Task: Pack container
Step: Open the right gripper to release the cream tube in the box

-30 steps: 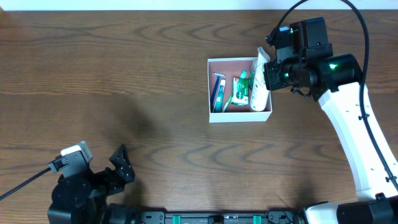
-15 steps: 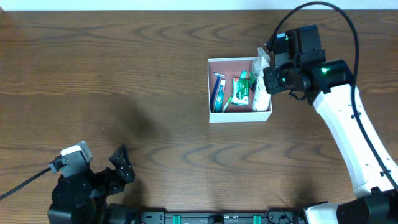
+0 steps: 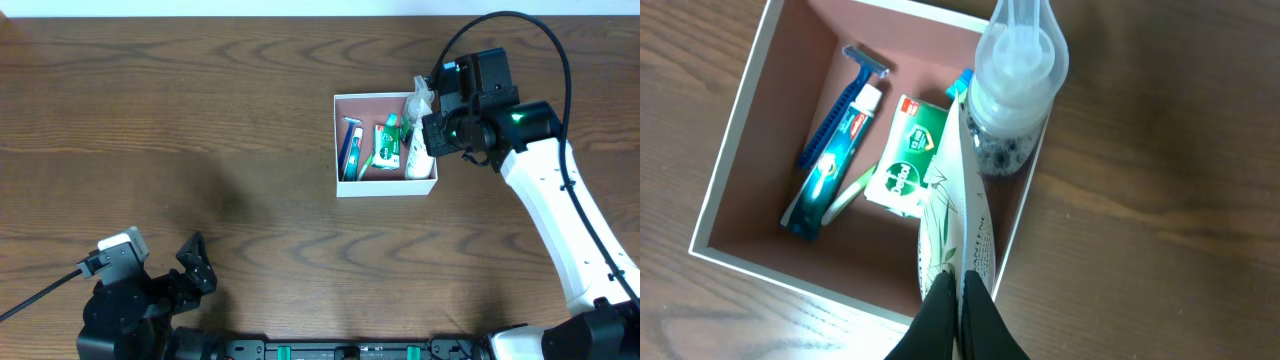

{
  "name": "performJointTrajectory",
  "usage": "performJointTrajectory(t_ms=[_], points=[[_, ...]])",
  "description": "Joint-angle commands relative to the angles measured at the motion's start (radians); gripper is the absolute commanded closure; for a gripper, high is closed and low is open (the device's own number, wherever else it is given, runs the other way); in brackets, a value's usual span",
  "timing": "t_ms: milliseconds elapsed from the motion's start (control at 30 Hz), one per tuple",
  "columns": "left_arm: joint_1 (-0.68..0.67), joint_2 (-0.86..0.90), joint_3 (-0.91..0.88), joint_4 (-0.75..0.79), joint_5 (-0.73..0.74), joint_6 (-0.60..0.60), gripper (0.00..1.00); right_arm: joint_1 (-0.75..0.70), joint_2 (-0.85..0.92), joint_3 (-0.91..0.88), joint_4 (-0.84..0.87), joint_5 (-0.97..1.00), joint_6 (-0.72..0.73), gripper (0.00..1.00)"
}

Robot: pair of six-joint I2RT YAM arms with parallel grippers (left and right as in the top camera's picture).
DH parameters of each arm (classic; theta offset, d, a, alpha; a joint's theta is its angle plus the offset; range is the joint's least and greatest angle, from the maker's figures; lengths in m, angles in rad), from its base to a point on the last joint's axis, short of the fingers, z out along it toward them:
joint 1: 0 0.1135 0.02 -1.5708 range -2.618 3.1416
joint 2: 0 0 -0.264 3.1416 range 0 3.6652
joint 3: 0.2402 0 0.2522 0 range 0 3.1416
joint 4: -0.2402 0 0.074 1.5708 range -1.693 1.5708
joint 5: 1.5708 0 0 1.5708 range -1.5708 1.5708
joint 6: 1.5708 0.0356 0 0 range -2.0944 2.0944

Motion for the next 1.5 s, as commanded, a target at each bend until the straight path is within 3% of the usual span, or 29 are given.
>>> performJointTrajectory(t_ms=[0, 400, 600, 733, 1067, 1167, 1300, 1367, 1467], points=[[0.004, -0.004, 0.000, 0.001, -0.016, 0.010, 0.02, 0.008, -0.006, -0.006, -0.032, 0.010, 0.022, 0.99], [0.004, -0.004, 0.000, 0.001, -0.016, 0.010, 0.02, 0.008, -0.007, -0.006, -0.150, 0.009, 0.104, 0.99], [0.004, -0.004, 0.000, 0.001, -0.016, 0.010, 0.02, 0.008, -0.009, -0.006, -0.190, -0.029, 0.103, 0.91], [0.004, -0.004, 0.000, 0.001, -0.016, 0.010, 0.02, 0.008, -0.009, -0.005, -0.187, -0.028, 0.103, 0.71], [0.004, -0.004, 0.000, 0.001, -0.016, 0.010, 0.02, 0.007, -0.009, 0.042, -0.193, -0.027, 0.103, 0.58], [0.004, -0.004, 0.000, 0.001, -0.016, 0.010, 0.02, 0.006, -0.009, 0.113, -0.230, -0.007, 0.103, 0.44], [0.004, -0.004, 0.000, 0.001, -0.016, 0.010, 0.02, 0.006, -0.014, 0.268, -0.321, 0.047, 0.103, 0.12], [0.004, -0.004, 0.000, 0.001, -0.016, 0.010, 0.02, 0.005, -0.029, 0.348, -0.362, 0.072, 0.103, 0.03], [0.004, -0.004, 0.000, 0.001, -0.016, 0.010, 0.02, 0.005, -0.068, 0.446, -0.401, 0.128, 0.105, 0.01]])
